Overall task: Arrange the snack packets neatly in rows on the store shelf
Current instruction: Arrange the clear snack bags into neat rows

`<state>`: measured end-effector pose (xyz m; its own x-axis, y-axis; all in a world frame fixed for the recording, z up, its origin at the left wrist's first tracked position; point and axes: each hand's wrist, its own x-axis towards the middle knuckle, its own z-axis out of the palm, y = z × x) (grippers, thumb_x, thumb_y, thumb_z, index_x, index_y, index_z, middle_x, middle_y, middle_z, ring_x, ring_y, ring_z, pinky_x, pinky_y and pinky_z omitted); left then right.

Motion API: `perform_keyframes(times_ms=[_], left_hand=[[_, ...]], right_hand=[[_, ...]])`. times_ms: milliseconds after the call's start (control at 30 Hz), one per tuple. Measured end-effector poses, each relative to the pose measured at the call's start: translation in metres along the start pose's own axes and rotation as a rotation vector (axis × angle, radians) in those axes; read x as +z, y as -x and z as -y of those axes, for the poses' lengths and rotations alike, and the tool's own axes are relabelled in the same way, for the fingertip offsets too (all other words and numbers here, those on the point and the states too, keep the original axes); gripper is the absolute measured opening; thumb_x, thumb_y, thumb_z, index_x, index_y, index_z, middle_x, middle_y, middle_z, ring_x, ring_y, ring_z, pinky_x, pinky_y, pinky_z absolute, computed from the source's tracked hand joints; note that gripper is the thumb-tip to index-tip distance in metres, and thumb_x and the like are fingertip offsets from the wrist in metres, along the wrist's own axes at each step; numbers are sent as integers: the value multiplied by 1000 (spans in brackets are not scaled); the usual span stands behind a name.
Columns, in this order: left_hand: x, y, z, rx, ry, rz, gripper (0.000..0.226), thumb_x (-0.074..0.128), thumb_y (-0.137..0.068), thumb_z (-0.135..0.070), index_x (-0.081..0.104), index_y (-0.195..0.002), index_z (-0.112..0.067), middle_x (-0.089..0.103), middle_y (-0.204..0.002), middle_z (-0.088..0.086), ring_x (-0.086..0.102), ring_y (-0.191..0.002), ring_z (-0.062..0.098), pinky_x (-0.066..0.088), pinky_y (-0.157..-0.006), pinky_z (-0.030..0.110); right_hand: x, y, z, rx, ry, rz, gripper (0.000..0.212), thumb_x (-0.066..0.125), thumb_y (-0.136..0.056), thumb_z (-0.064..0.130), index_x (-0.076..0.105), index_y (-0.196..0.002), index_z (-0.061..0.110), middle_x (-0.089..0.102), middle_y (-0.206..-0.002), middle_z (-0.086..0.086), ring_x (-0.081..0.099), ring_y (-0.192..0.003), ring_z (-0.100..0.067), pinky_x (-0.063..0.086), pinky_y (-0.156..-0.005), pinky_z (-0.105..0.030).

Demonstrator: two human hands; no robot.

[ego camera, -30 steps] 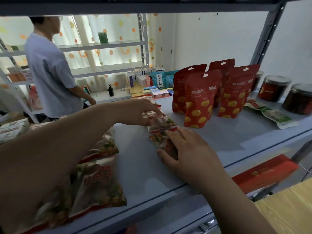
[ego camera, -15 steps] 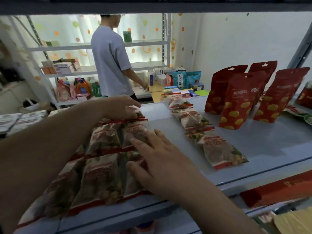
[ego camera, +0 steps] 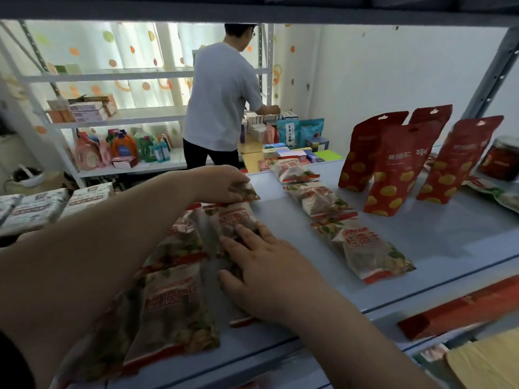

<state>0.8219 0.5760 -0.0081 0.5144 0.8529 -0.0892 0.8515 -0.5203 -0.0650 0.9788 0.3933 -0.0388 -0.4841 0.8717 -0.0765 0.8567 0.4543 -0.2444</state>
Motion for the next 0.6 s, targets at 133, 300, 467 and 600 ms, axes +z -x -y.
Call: perform_keyframes(times_ms=[133, 300, 467, 600], left_hand=[[5, -14, -2, -17, -7, -5, 48, 53, -93, -44, 53, -134, -20, 57, -121, -2, 55, -108, 17, 46, -98, 39], [1, -18, 0, -48, -2, -45, 43, 40, -103, -35, 50, -141, -18, 51, -142, 8, 46, -131, 26, 35, -107, 35], [-2, -20, -4, -126, 73, -54, 36, 44, -103, -25, 56, -135, -16, 60, -130, 6, 56, -115, 22, 42, -95, 30], [-3, -21, -4, -137, 91, -64, 38, 47, -101, -22, 54, -138, -17, 59, -132, 5, 56, -116, 21, 41, -95, 30]], right_hand=[[-4, 3, -13, 24, 14, -27, 61, 29, -98, 57, 20, -154, 34, 5, -165, 4, -3, -151, -23, 15, -120, -47], [-6, 5, -22, 31, 21, -70, 65, 32, -96, 59, 21, -153, 31, 9, -165, -1, 2, -151, -28, 14, -120, -45], [-6, -7, -23, -1, -8, -107, 71, 29, -96, 64, 5, -156, 35, -2, -166, -2, -6, -151, -27, 7, -121, -47], [0, -14, -27, 24, -6, -50, 74, 25, -94, 70, 3, -156, 36, -4, -165, -1, -7, -151, -28, 5, -121, -48]])
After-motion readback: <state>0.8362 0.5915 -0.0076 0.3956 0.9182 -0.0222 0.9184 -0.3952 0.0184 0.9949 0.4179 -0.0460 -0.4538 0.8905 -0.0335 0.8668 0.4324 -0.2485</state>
